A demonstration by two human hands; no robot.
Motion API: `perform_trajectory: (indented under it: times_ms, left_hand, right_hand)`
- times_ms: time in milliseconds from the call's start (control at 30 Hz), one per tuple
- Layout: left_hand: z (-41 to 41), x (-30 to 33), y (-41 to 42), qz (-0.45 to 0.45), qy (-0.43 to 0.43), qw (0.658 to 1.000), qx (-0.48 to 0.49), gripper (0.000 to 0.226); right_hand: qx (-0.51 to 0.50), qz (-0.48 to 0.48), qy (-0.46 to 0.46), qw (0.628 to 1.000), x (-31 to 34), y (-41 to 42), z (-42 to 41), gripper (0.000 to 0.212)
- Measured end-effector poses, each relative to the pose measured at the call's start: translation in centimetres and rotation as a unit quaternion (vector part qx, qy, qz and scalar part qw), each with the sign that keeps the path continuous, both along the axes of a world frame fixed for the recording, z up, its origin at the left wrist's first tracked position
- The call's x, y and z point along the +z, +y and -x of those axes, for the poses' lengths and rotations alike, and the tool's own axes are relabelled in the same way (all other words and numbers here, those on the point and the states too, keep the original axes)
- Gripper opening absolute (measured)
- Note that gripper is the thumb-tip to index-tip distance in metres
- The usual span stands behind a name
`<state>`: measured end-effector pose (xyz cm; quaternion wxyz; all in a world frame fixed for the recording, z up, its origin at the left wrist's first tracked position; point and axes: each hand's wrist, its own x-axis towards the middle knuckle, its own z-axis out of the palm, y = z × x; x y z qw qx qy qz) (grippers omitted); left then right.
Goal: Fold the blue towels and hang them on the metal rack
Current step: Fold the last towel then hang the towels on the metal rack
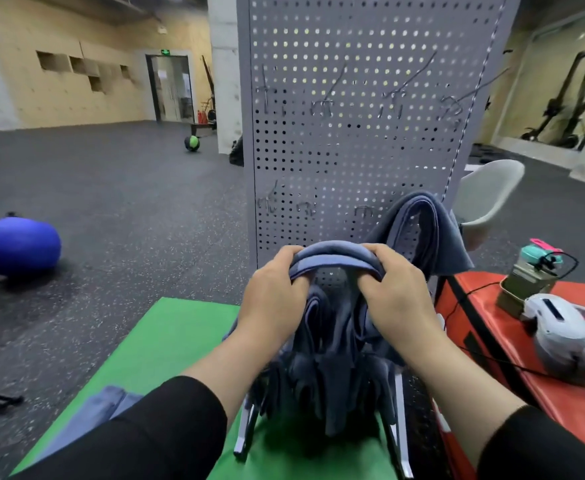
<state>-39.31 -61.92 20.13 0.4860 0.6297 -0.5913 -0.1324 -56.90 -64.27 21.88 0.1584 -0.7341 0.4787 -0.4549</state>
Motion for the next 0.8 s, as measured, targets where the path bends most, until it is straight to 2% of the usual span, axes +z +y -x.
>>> perform_trajectory:
  times_ms: [333, 467, 533, 633, 733, 800]
  left_hand:
    - [4.3, 3.2, -3.3, 0.089, 0.130, 0.987, -0.025, 0.028]
    - [6.2, 5.1, -5.2, 0.108, 0.137, 0.984, -0.026, 0.025]
    - [6.9, 6.1, -6.3, 0.113, 0.132, 0.985, -0.021, 0.026]
    - [7.6, 7.2, -8.1, 0.103, 0.109, 0.988, -0.027, 0.029]
    - [8.0, 7.5, -9.7, 0.087, 0.053, 0.995, -0.022, 0.033]
    - [8.1, 7.4, -10.6, 0.076, 0.025, 0.997, -0.015, 0.035]
  right_hand:
    - [-0.063, 0.080, -0.165, 0.981, 2.3, -3.4, 0.2, 0.030]
    - [-0.106, 0.085, -0.252, 0.958, 2.9, -5.7, -0.4, 0.032]
    - [-0.108, 0.089, -0.265, 0.954, 3.0, -6.7, -0.5, 0.037]
    - [-0.121, 0.095, -0.237, 0.959, 3.0, -7.9, -0.5, 0.049]
    - [-0.166, 0.135, -0.120, 0.969, 2.5, -8.8, 0.0, 0.066]
    - [-0.170, 0.145, -0.046, 0.974, 1.8, -9.4, 0.3, 0.069]
